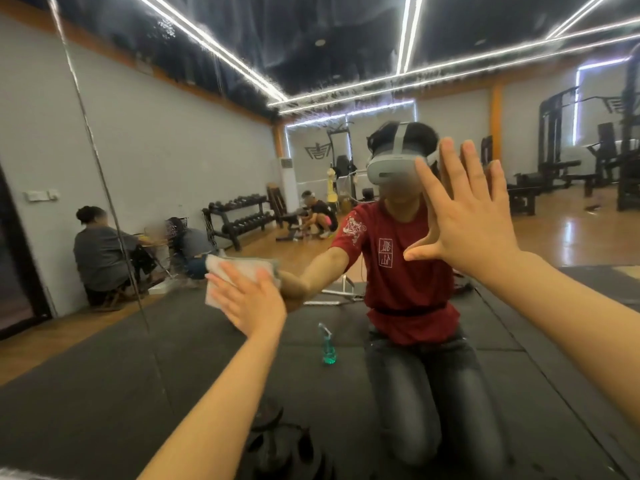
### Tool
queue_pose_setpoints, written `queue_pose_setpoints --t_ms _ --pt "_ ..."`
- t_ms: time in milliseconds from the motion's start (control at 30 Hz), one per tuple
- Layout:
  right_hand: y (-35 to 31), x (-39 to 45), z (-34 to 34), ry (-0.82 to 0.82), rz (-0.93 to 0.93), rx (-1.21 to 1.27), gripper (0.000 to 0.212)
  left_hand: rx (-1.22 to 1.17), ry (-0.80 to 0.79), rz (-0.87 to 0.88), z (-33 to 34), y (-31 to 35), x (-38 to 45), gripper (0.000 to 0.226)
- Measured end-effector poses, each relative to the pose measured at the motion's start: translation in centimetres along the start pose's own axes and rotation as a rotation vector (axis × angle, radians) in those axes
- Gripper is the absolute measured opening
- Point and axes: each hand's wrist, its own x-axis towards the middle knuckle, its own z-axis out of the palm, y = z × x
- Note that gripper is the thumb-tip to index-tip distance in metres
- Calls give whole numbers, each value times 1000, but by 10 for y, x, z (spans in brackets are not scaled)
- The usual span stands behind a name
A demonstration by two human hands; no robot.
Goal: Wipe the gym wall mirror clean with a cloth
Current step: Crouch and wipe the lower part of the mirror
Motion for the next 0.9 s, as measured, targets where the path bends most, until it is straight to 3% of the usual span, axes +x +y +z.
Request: queue_pose_setpoints --t_ms 67,133,233,333,433,633,900 --pt "-10 -4 -3 17 17 22 138 -71 1 -135 -11 8 21 67" --pt "-30 -13 -1 77 -24 81 123 -56 11 -98 -10 9 18 67" --pt "-71 -32 15 160 -130 194 101 78 -19 163 4 -8 -12 69" --pt "-105 -42 37 171 -169 210 90 195 -77 362 9 -26 -35 73" --pt "-119 -43 51 134 -147 161 93 201 -118 387 -3 -17 -13 76" --pt "-127 -41 59 83 -123 103 99 163 39 365 -44 44 80 66" --pt "-121 -42 62 89 -146 82 111 193 12 558 -25 -47 30 69"
